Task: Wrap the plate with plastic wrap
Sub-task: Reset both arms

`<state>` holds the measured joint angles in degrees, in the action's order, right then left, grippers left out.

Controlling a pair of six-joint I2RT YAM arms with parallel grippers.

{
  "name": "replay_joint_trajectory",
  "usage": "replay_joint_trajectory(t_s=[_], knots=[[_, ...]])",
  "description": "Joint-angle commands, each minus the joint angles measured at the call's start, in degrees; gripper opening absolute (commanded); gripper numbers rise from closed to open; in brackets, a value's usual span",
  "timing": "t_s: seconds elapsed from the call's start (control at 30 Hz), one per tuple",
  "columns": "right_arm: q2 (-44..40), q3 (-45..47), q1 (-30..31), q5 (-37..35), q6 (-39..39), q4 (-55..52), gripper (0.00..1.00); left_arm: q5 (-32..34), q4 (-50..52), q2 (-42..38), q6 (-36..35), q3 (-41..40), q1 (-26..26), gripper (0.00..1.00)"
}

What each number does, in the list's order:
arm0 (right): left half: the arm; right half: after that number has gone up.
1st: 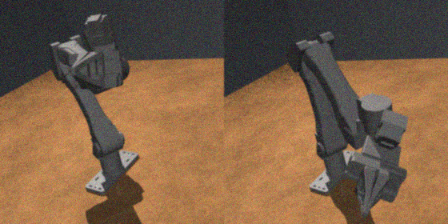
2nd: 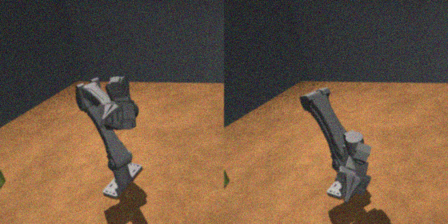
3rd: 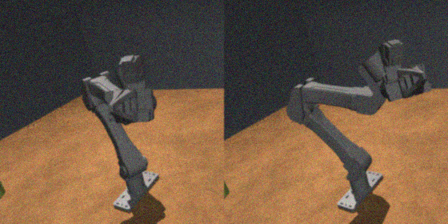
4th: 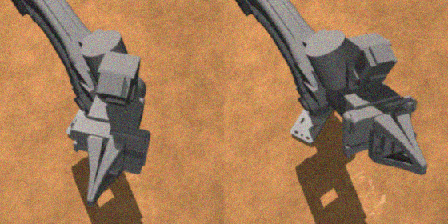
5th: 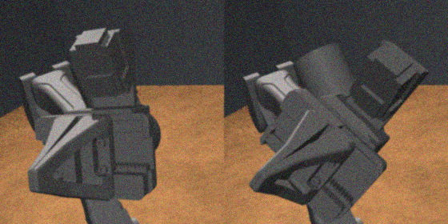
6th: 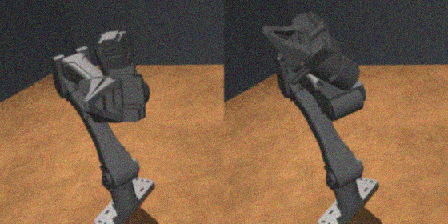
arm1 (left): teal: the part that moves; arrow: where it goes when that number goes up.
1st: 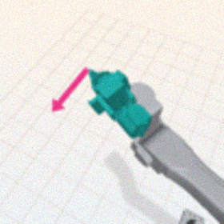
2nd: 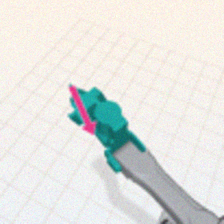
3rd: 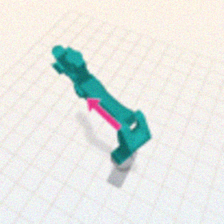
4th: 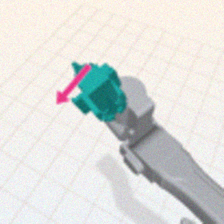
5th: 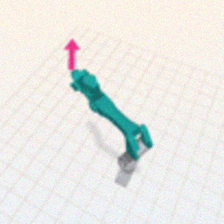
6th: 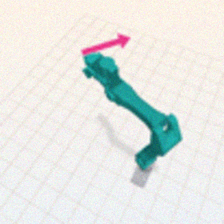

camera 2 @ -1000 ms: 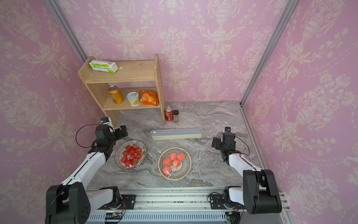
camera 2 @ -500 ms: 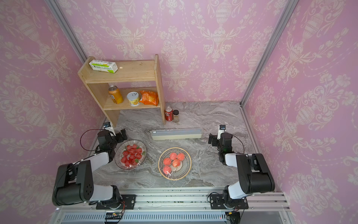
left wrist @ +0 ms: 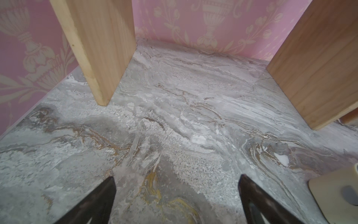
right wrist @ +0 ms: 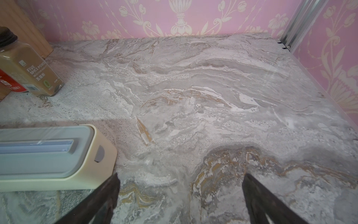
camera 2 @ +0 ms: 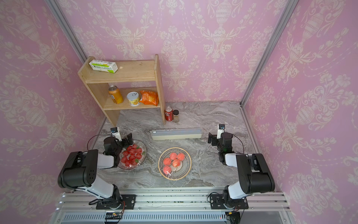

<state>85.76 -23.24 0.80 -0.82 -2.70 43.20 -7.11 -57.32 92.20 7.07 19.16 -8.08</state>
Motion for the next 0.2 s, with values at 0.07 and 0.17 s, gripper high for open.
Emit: replay_joint_trajectory(t_s=[0.07,0.17], knots=[[0.03,-0.66,0.26,0.6,1.2,0.33,1.0,1.04,-6.46,1.89,-1.36,-1.67,0.56,0.99],[-0.06,-0.56,0.28,0.6,1.2,0.43,1.0,1.77,-5.23,1.77,-1.57,-1.12,0.81,0.99]])
